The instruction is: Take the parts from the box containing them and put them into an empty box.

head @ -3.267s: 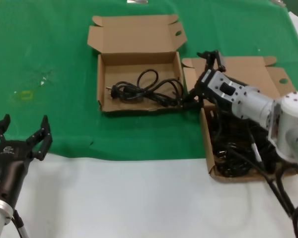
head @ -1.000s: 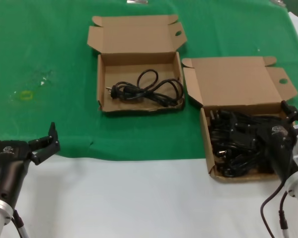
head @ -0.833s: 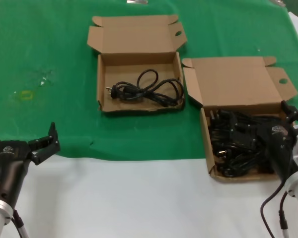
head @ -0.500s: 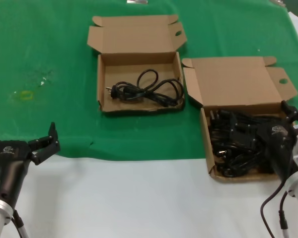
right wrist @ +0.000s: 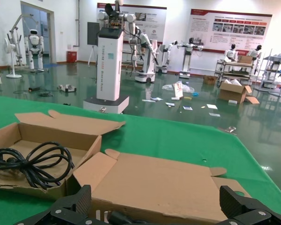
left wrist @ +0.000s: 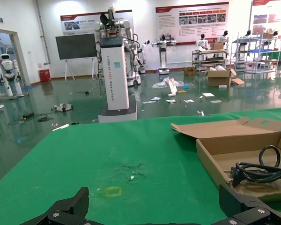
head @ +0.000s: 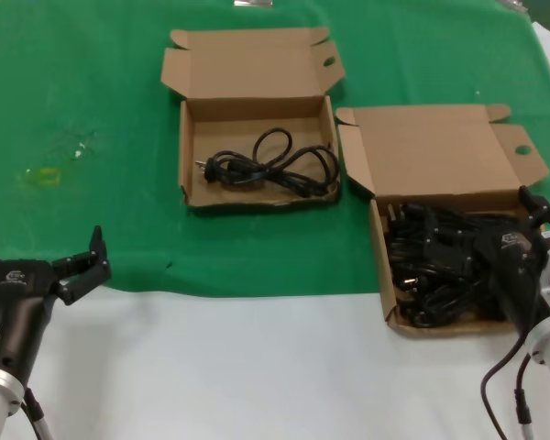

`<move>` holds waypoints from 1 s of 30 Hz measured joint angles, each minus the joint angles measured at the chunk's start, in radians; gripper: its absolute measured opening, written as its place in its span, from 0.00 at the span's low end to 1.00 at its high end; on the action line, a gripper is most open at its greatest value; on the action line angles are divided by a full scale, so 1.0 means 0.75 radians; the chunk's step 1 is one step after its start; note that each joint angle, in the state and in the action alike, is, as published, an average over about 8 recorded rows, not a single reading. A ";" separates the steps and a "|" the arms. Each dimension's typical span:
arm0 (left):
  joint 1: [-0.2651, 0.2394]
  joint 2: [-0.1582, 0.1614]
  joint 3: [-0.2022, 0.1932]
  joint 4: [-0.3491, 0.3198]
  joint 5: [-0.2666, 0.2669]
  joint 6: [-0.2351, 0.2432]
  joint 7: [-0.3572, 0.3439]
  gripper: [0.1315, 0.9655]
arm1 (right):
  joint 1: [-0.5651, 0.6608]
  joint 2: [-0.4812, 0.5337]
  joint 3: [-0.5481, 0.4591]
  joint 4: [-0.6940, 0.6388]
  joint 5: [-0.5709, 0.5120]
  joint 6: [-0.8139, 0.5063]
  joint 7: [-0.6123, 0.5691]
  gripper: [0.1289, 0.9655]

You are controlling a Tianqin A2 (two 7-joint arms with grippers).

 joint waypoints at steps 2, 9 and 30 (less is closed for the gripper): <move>0.000 0.000 0.000 0.000 0.000 0.000 0.000 1.00 | 0.000 0.000 0.000 0.000 0.000 0.000 0.000 1.00; 0.000 0.000 0.000 0.000 0.000 0.000 0.000 1.00 | 0.000 0.000 0.000 0.000 0.000 0.000 0.000 1.00; 0.000 0.000 0.000 0.000 0.000 0.000 0.000 1.00 | 0.000 0.000 0.000 0.000 0.000 0.000 0.000 1.00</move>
